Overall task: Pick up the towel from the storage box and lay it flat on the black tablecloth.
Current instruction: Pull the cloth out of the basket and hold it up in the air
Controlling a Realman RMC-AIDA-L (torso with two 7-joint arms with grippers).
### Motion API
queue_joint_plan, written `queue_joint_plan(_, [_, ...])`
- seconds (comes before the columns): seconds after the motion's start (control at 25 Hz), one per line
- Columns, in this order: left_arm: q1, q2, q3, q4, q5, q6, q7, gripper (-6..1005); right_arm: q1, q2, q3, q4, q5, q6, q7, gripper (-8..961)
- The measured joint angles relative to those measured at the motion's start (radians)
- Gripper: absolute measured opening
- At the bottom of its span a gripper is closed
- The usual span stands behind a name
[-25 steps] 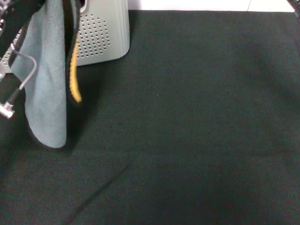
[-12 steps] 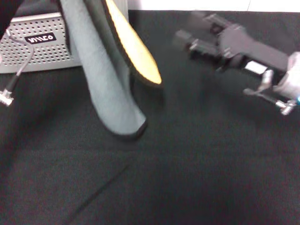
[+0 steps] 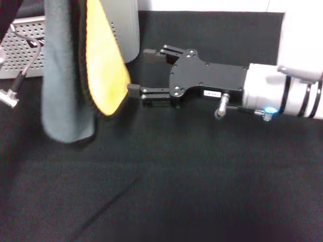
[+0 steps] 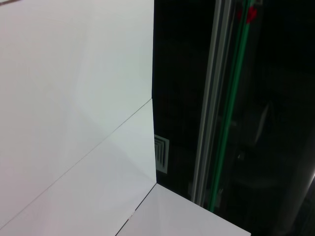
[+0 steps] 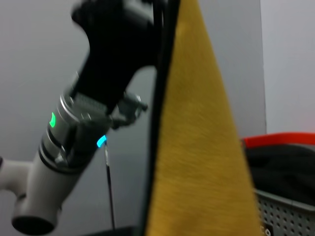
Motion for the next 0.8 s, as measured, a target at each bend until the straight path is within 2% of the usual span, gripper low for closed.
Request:
queue_joint_plan(0.24, [-0.009,0.001,-0.002,0.000,0.000,-0.003,0.004,13,0.014,0.000,-0.041,-0.019,-0.003,-0.015,0.009,843])
queue_joint_plan(0.48, [-0.008,0.003,-0.008,0.000,0.000,-0.006,0.006,13,0.013,-0.009,-0.040,-0.038,-0.035,0.107,0.078,832])
queue_joint_plan(0.8, [-0.015,0.003,-0.009,0.001,-0.001,-0.007,0.006,13,0.005,-0.002,-0.013,-0.050,-0.122,0.058,0.118,816])
